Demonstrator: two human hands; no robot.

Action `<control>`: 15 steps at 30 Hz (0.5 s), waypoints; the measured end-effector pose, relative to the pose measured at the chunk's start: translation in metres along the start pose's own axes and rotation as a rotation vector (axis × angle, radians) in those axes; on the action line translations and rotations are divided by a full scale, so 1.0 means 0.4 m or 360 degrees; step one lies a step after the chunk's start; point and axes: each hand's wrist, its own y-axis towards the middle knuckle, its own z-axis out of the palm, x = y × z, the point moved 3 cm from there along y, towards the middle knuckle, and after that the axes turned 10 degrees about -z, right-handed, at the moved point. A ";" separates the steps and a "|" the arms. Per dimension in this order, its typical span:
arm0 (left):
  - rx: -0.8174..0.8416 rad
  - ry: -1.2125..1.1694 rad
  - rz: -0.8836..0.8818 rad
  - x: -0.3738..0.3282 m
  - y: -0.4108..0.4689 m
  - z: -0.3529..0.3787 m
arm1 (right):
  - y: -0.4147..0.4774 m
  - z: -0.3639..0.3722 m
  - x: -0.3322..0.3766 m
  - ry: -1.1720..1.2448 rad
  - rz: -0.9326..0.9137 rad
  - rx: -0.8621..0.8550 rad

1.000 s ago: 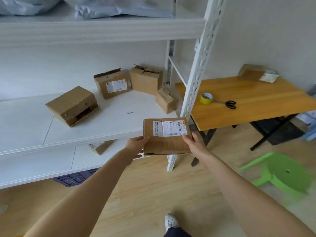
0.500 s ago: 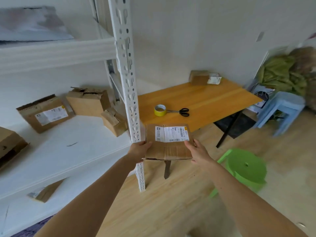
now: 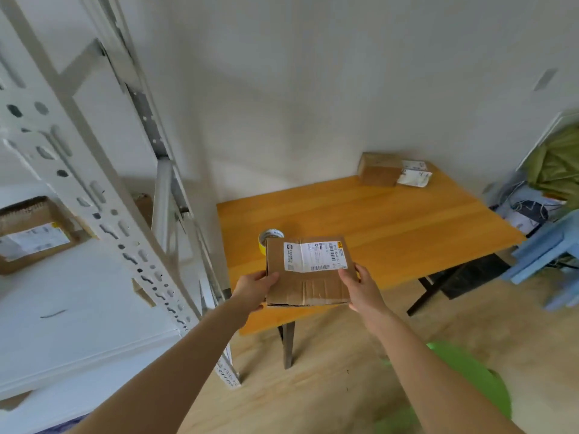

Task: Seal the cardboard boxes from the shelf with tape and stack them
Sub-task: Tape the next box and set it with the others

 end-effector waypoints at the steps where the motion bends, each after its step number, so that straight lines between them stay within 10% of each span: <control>1: -0.0015 0.0006 -0.0010 -0.021 0.025 0.013 | 0.038 -0.004 0.000 0.0023 0.0025 -0.0004; 15: -0.0042 0.0045 -0.0046 -0.329 0.450 0.090 | 0.539 -0.017 0.033 0.0032 0.0222 -0.0068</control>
